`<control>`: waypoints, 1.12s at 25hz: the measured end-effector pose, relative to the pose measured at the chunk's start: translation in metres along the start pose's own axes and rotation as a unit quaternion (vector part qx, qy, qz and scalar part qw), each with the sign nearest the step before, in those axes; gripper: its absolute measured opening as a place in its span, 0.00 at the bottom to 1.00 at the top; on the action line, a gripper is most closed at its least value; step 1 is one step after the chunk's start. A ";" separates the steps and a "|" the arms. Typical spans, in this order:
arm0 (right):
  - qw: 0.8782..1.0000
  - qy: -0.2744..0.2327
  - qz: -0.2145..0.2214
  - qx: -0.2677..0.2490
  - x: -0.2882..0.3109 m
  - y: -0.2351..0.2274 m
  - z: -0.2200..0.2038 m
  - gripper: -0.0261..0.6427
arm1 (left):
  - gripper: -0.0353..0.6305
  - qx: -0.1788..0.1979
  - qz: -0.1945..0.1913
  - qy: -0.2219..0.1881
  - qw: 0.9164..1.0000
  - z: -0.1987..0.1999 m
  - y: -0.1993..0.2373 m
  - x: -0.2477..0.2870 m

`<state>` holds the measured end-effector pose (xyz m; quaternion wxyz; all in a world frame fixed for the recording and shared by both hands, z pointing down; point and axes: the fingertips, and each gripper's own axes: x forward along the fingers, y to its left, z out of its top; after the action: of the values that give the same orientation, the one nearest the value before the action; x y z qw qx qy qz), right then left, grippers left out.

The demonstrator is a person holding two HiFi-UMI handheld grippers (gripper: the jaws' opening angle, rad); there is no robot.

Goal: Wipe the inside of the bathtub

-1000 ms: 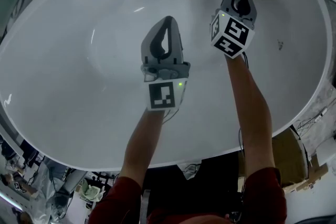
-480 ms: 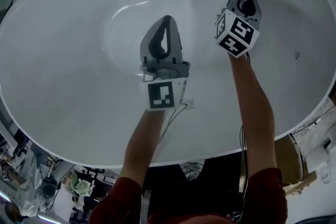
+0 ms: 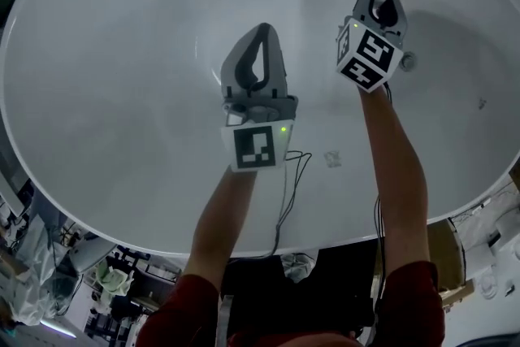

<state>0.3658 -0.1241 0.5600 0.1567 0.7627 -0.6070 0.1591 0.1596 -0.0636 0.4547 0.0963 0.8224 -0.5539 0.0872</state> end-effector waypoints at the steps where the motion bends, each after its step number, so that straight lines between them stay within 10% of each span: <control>1: 1.000 -0.001 0.006 -0.003 -0.001 0.015 0.001 0.18 | 0.08 0.002 0.005 0.001 1.000 0.000 0.013 -0.004; 9: 0.997 -0.011 0.071 -0.036 -0.034 0.222 0.017 0.18 | 0.08 -0.012 0.078 0.003 0.997 0.006 0.189 -0.090; 22: 0.980 -0.013 0.182 -0.075 -0.054 0.411 0.014 0.18 | 0.08 -0.036 0.150 0.003 0.988 -0.012 0.297 -0.159; 28: 0.968 -0.006 0.239 -0.077 -0.046 0.396 0.029 0.18 | 0.08 -0.031 0.166 0.008 0.986 -0.005 0.256 -0.138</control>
<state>-0.0292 -0.1811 0.5325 0.1687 0.5818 -0.7831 0.1407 -0.1292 -0.0332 0.4405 0.1107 0.7152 -0.6840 0.0916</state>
